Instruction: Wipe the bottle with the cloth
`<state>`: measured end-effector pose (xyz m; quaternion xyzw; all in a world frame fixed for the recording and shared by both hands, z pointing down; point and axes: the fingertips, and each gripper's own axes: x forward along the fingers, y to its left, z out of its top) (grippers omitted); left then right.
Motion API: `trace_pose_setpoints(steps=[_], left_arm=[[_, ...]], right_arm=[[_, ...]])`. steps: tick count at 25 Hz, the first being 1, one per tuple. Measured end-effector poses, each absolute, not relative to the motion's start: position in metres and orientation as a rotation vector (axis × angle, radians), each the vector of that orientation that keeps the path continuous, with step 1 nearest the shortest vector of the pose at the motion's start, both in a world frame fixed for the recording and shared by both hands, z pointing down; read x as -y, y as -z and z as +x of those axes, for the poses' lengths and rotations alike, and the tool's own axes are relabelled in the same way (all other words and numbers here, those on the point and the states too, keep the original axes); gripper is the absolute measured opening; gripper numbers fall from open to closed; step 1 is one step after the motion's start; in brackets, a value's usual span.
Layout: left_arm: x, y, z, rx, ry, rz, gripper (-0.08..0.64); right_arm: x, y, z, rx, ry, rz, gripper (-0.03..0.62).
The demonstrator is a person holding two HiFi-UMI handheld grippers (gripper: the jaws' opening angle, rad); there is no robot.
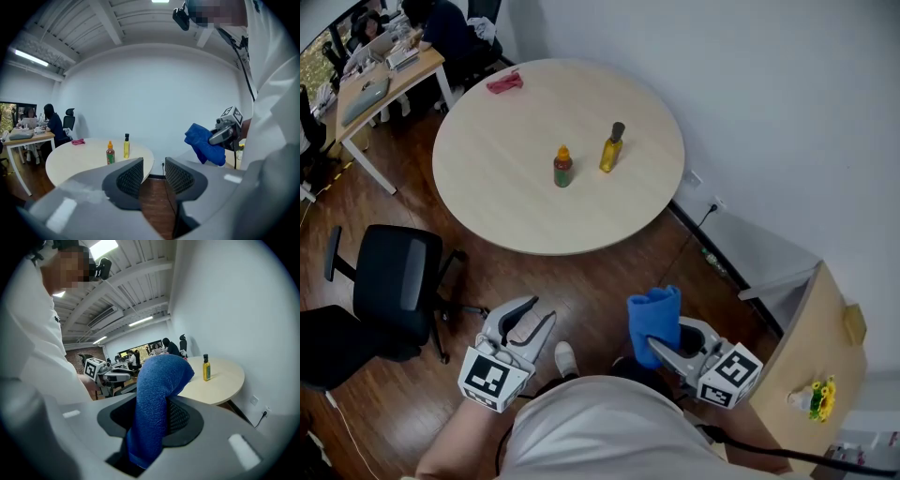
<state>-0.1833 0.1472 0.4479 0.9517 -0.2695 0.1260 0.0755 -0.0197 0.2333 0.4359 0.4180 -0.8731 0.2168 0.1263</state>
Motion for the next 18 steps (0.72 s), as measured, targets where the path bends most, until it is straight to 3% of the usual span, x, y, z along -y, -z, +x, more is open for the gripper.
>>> trace_pose_setpoints(steps=[18], left_arm=[[-0.271, -0.416, -0.062, 0.764, -0.377, 2.879, 0.155]], right_arm=[[-0.372, -0.423, 0.06, 2.635, -0.563, 1.168, 0.155]])
